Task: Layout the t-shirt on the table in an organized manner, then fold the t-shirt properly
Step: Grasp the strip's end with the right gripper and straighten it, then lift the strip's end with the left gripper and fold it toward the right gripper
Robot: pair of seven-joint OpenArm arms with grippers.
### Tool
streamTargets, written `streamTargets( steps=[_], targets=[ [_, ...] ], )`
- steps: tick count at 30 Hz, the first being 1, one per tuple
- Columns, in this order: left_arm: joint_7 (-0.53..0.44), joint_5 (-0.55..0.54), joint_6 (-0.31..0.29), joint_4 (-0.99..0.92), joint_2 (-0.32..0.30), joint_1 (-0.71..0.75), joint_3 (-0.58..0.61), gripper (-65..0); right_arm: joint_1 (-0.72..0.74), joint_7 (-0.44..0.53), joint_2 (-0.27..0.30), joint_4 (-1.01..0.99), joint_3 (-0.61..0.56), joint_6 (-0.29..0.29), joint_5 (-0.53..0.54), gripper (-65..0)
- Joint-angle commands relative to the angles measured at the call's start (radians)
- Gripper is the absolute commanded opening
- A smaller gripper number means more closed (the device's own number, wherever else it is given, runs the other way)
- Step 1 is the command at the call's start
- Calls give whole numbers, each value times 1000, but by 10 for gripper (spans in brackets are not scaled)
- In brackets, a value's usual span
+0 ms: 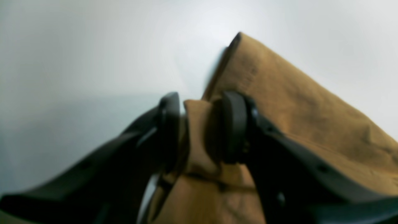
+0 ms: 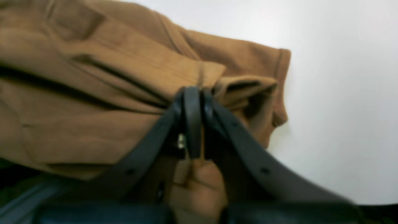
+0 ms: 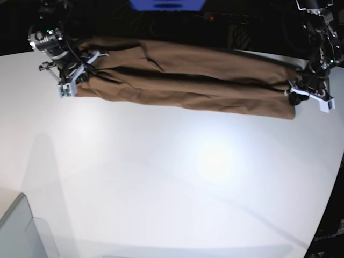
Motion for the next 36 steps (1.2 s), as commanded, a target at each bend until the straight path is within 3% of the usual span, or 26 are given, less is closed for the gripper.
streamTargets(
  steps=[1, 9, 22, 25, 28, 36],
  targets=[
    [72, 27, 25, -10, -2, 14, 2, -417, -3, 33, 5, -13, 3, 0, 6, -650],
    [72, 27, 25, -11, -2, 14, 2, -415, 21, 169, 13, -219, -3, 0, 6, -650],
    [72, 36, 25, -13, 54, 24, 7, -421, 109, 172, 37, -323, -7, 0, 3, -650],
    [72, 36, 25, -14, 63, 24, 10, -486, 112, 172, 39, -323, -7, 0, 3, -650],
    [72, 36, 25, -14, 73, 23, 4, -650, 130, 172, 42, -323, -7, 0, 2, -650],
    [72, 10, 25, 72, 74, 29, -35, -649, 164, 171, 59, -331, -8, 0, 2, -650]
  ],
)
